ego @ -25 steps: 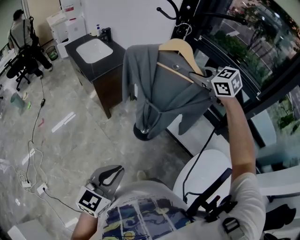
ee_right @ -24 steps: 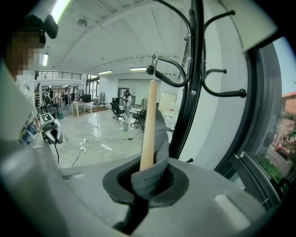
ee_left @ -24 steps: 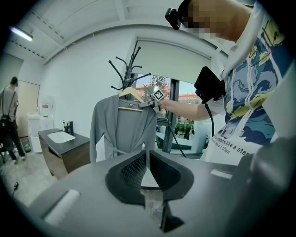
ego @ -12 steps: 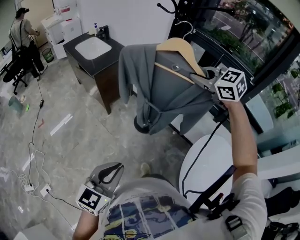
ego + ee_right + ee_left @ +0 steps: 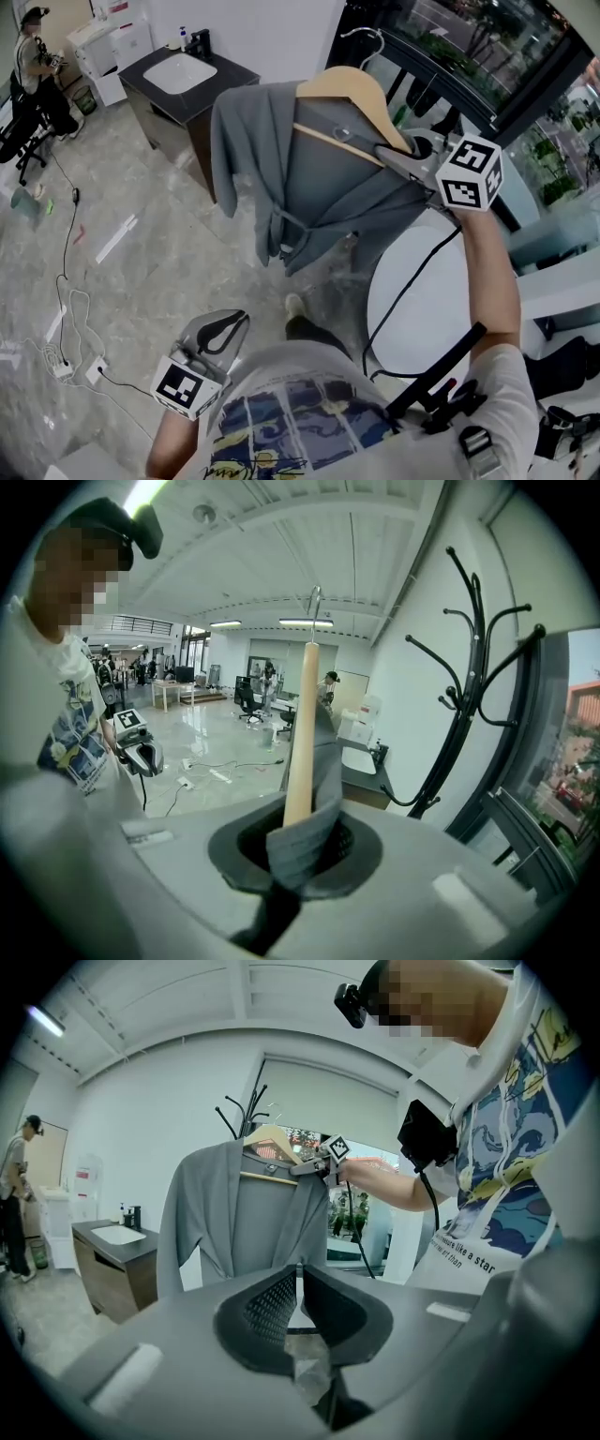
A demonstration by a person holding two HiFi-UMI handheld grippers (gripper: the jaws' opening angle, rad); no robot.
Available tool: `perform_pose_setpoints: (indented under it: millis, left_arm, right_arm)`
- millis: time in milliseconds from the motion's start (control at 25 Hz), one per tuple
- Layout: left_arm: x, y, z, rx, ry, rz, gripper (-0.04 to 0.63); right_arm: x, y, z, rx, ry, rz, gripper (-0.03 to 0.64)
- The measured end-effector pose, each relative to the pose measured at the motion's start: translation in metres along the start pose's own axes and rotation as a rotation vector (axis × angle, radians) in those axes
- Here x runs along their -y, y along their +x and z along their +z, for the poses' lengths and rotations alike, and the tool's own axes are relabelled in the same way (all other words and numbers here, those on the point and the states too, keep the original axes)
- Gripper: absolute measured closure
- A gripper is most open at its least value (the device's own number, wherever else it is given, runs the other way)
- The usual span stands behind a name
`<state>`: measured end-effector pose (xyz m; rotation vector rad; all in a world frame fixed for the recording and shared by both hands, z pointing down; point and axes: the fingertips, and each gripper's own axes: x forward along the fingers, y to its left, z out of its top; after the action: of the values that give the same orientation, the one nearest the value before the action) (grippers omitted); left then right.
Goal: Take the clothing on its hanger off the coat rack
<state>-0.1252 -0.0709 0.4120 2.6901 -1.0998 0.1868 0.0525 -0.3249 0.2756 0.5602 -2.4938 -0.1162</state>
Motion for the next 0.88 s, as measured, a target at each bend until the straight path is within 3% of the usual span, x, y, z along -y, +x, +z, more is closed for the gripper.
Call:
perform_pose_setpoints:
  millis: [600,880]
  left_arm:
    - [0.034,-0.058,-0.025,0.024,0.003,-0.02,0.568]
    - [0.032,-0.074,-0.029,0.021,0.0,-0.014,0.567]
  right_arm:
    - [-0.176,-0.032,0.025,0.063,-0.075,0.089,0.609]
    - [-0.221,-0.031,0.02,0.065,-0.068,0.12,0.609]
